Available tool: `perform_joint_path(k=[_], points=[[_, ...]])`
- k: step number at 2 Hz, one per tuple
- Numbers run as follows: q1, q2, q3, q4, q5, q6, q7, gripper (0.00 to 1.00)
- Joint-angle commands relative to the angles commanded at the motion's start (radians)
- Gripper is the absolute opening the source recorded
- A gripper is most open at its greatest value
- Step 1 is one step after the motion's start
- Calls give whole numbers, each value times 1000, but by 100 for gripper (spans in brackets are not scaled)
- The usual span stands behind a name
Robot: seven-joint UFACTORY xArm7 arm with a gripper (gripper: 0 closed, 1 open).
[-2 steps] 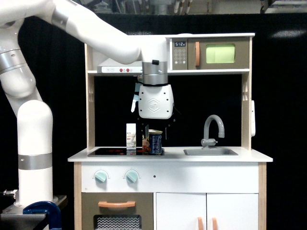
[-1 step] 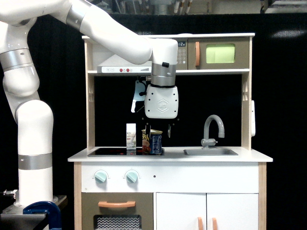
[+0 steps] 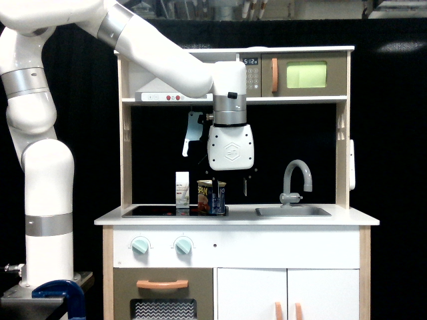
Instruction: Put the canned spam into the sink
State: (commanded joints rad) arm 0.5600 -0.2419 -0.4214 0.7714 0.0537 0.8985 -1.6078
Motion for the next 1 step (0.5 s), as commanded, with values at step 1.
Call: perform_joint_path(k=[1], points=[[-32,302,-167,281,473,439,-462,100]])
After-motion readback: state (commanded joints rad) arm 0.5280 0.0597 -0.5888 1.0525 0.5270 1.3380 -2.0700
